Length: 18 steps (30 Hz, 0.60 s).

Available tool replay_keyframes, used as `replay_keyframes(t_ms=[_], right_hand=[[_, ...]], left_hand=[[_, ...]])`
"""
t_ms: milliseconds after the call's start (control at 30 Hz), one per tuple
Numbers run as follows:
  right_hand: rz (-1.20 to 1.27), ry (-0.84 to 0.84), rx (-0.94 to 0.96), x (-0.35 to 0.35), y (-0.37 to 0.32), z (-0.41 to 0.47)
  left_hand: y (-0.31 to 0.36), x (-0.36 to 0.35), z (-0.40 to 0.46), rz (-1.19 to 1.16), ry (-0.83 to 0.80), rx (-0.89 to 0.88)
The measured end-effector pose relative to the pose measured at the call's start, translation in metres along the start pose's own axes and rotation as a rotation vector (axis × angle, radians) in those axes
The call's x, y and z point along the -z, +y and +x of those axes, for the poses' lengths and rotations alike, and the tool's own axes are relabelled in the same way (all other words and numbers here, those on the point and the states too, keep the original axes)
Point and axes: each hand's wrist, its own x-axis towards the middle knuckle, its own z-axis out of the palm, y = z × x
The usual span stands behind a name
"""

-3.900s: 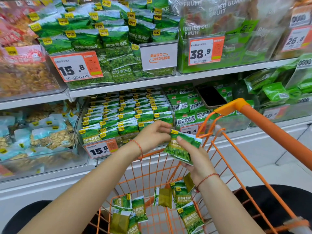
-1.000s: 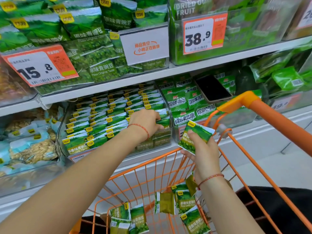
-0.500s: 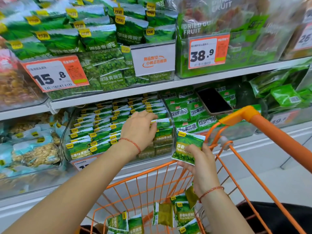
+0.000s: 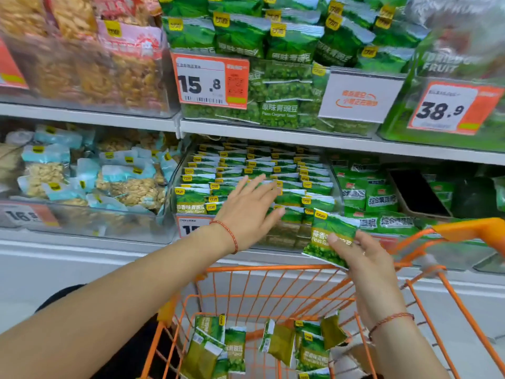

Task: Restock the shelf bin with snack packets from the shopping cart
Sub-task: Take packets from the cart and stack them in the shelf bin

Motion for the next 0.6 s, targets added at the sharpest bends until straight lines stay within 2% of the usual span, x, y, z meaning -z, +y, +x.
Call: replay_keyframes(t_ms=[133, 233, 367, 600], right_hand=[[0.06, -0.216, -0.118, -0.054, -0.018, 0.028], [-0.018, -0.293, -0.103, -0.108, -0.037, 0.048], [-0.118, -0.362, -0.039, -0.173, -0.046, 0.088], [-0.153, -0.323, -0.065, -0.241, -0.04, 0.155]], left_hand=[[-0.068, 0.01, -0.025, 0.013, 0.096, 0.237], [-0.107, 0.009, -0.032, -0.025, 0.168, 0.359], [-0.131, -0.004, -0.032, -0.114, 0.133, 0.374], [-0.135, -0.021, -0.033, -0.261, 0.293, 0.325]])
